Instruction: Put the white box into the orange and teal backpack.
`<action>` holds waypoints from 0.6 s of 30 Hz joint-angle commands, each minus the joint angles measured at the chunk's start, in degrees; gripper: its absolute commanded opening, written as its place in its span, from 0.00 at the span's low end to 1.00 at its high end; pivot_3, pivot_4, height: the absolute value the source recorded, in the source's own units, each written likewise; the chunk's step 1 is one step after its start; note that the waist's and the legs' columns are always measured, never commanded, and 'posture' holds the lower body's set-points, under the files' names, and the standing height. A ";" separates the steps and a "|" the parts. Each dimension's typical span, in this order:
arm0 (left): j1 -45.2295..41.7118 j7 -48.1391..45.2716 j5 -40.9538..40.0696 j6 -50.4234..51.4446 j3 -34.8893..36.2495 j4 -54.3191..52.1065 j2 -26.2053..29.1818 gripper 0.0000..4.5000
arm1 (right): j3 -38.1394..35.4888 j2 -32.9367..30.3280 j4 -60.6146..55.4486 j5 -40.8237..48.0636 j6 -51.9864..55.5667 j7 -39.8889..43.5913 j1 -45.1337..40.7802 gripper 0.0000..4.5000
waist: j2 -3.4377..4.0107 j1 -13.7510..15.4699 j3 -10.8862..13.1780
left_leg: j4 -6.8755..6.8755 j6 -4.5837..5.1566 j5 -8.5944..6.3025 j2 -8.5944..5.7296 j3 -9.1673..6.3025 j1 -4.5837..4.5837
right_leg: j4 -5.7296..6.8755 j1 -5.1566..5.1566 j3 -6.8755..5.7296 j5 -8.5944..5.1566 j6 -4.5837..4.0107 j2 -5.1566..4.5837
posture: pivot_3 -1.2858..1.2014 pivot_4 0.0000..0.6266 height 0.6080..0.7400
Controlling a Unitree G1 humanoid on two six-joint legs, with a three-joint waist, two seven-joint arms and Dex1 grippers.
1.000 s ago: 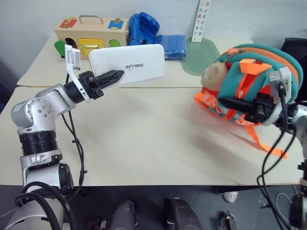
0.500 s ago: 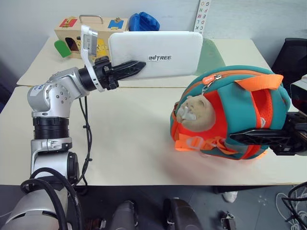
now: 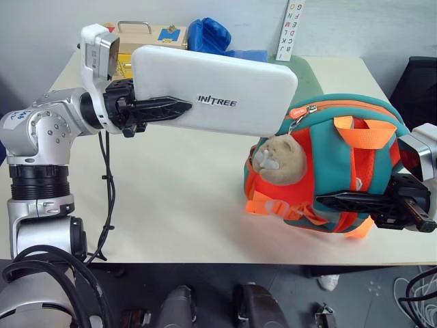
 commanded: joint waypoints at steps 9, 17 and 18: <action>-0.78 -1.30 3.57 -7.49 -0.62 2.75 0.42 0.30 | -3.86 -2.43 -1.44 5.35 0.02 1.93 1.46 0.00 | -0.01 0.69 0.01 | 0.06 0.05 -0.02 0.03 -0.03 -0.03 | 0.01 0.00 -0.03 0.00 0.01 0.03 | 0.52 0.24 1.00; 1.65 0.19 3.11 -6.28 -3.12 -1.34 -4.77 0.30 | -1.88 -1.98 -0.89 7.67 -0.17 -0.93 -1.44 0.00 | -0.01 0.98 0.01 | 0.21 0.10 -0.05 0.00 -0.11 -0.16 | 0.01 -0.01 -0.09 0.01 0.02 -0.01 | 0.52 0.24 1.00; 2.42 0.46 3.87 -7.20 -4.06 -2.19 -5.75 0.30 | -1.65 -2.02 -0.77 8.16 -0.06 -1.32 -2.03 0.00 | -0.01 0.99 0.01 | 0.22 0.10 -0.05 0.00 -0.12 -0.18 | 0.02 -0.01 -0.09 0.02 0.03 -0.02 | 0.52 0.24 1.00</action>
